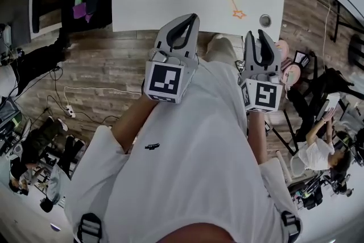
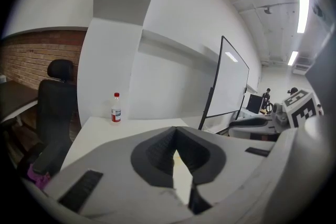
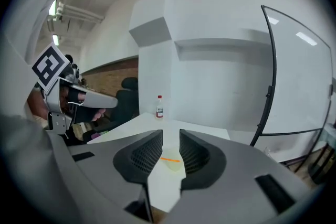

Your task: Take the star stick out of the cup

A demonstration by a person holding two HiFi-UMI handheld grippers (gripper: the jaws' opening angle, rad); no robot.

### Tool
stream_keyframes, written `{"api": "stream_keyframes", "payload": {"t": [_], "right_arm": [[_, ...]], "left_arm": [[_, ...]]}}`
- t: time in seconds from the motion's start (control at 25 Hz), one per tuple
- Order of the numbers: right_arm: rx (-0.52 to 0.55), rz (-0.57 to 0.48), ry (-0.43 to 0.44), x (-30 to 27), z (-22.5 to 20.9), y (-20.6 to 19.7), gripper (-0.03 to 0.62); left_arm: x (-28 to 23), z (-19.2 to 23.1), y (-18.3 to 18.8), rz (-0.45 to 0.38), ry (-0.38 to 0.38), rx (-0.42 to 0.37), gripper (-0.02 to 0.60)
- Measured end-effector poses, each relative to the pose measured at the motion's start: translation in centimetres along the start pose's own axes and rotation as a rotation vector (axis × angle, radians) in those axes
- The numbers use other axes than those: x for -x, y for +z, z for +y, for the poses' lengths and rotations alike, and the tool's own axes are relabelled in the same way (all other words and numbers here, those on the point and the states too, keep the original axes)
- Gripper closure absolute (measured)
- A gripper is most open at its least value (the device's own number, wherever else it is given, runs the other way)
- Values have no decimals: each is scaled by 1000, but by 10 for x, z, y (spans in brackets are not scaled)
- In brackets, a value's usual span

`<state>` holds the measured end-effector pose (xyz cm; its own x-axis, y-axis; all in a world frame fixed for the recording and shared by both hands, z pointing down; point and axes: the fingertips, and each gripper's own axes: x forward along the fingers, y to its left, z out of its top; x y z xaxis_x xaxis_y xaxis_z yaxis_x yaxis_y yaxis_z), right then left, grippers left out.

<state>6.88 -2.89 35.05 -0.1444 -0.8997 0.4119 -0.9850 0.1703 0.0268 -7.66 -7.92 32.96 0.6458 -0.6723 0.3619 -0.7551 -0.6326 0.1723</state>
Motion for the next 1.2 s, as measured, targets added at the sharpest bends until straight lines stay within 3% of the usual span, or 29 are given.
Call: {"api": "stream_keyframes", "payload": {"t": [0.32, 0.56, 0.96, 1.2], "right_arm": [[54, 42, 93, -22, 5, -8, 484], [329, 140, 157, -30, 7, -22, 461], [502, 150, 280, -53, 9, -47, 436], [541, 209, 341, -69, 8, -74, 431]], "left_arm": [[-17, -1, -6, 43, 35, -9, 574], [-27, -8, -16, 74, 40, -26, 574], [-44, -17, -34, 115, 39, -14, 574], [-48, -12, -46, 139, 58, 12, 574]]}}
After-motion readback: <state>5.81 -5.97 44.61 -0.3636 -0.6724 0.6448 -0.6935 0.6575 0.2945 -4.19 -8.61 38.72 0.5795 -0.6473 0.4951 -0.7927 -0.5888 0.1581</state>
